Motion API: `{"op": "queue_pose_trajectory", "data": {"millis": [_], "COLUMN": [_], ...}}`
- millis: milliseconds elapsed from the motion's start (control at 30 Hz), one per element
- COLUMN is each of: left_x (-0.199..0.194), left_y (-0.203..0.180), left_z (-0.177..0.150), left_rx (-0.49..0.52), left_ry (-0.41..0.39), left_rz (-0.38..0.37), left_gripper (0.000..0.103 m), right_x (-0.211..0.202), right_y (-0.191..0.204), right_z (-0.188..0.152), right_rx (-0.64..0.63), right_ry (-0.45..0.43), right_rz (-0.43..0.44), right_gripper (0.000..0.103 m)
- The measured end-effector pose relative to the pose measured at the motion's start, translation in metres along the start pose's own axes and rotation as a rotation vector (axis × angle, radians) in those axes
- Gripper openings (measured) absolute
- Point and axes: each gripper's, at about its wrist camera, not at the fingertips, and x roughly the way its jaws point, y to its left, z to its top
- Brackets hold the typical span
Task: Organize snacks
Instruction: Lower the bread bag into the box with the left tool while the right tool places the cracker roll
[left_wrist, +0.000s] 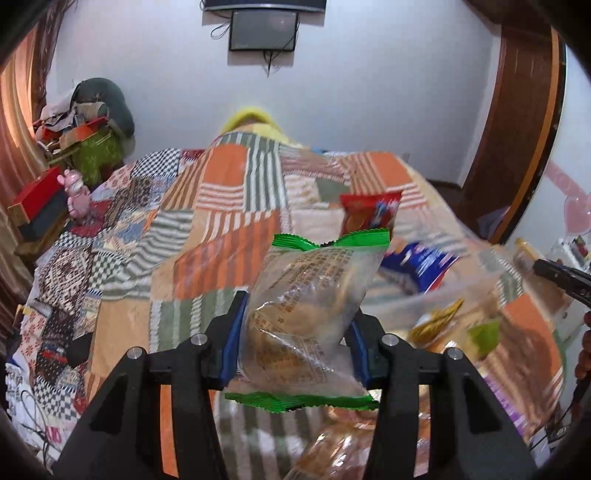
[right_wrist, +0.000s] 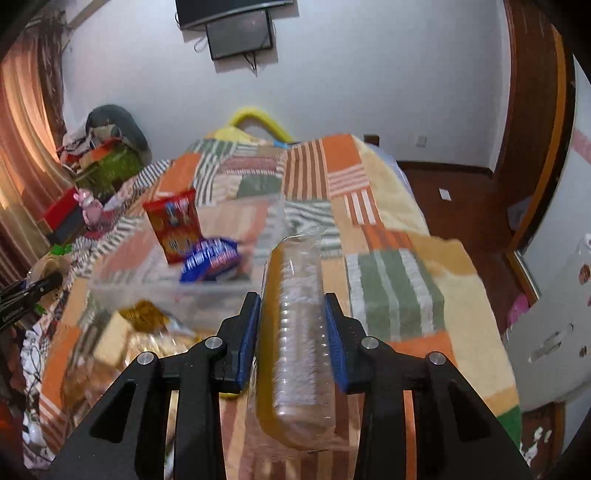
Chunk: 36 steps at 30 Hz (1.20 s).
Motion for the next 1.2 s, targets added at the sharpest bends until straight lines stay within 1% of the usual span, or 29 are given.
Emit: {"op": "queue_pose_trajectory", "data": {"millis": [33, 67, 167, 267, 367, 500, 600, 667, 700, 733, 767, 833, 900, 933, 967, 1033, 1200], "left_x": [0.0, -0.001, 0.003, 0.007, 0.011, 0.018, 0.021, 0.024, 0.025, 0.027, 0.028, 0.031, 0.034, 0.034, 0.035, 0.037, 0.042], "left_y": [-0.004, -0.006, -0.016, -0.024, -0.03, -0.031, -0.03, -0.03, -0.031, -0.031, -0.032, -0.033, -0.035, -0.036, -0.036, -0.038, -0.043], "left_z": [0.003, 0.005, 0.013, 0.014, 0.012, 0.013, 0.013, 0.013, 0.013, 0.013, 0.013, 0.015, 0.016, 0.016, 0.016, 0.017, 0.018], "left_rx": [0.0, 0.001, 0.007, 0.018, 0.037, 0.04, 0.032, 0.032, 0.033, 0.034, 0.034, 0.034, 0.033, 0.034, 0.034, 0.036, 0.041], "left_ry": [-0.007, -0.011, -0.021, -0.02, -0.014, -0.004, 0.002, 0.007, 0.01, 0.011, 0.013, 0.015, 0.014, 0.014, 0.014, 0.015, 0.019], "left_rz": [-0.006, -0.011, -0.031, -0.045, -0.039, -0.033, -0.034, -0.034, -0.032, -0.031, -0.031, -0.036, -0.04, -0.041, -0.043, -0.046, -0.05], "left_gripper": [0.049, 0.049, 0.049, 0.049, 0.049, 0.049, 0.049, 0.049, 0.049, 0.049, 0.049, 0.049, 0.049, 0.049, 0.049, 0.049, 0.049], "right_x": [0.002, 0.002, 0.008, 0.018, 0.026, 0.047, 0.062, 0.069, 0.069, 0.073, 0.075, 0.086, 0.097, 0.101, 0.102, 0.099, 0.089], "right_y": [0.001, 0.003, 0.006, 0.005, -0.004, -0.021, -0.024, -0.022, -0.02, -0.016, -0.014, -0.01, -0.01, -0.013, -0.016, -0.02, -0.024], "right_z": [0.005, 0.008, 0.016, 0.01, -0.001, -0.009, -0.014, -0.017, -0.018, -0.02, -0.021, -0.026, -0.03, -0.032, -0.032, -0.032, -0.032], "right_rx": [-0.006, -0.015, -0.027, -0.028, -0.008, 0.044, 0.051, 0.041, 0.033, 0.015, 0.002, -0.023, -0.028, -0.017, -0.002, 0.008, 0.004], "right_ry": [-0.007, -0.011, -0.02, 0.017, 0.06, 0.133, 0.195, 0.214, 0.216, 0.222, 0.229, 0.26, 0.294, 0.296, 0.291, 0.275, 0.244], "right_rz": [-0.002, -0.005, 0.006, 0.028, 0.024, 0.025, 0.049, 0.056, 0.055, 0.049, 0.045, 0.046, 0.044, 0.054, 0.061, 0.051, 0.012], "right_gripper": [0.005, 0.0, 0.002, 0.002, 0.003, 0.015, 0.017, 0.025, 0.035, 0.042, 0.043, 0.043, 0.043, 0.044, 0.043, 0.034, 0.031]}}
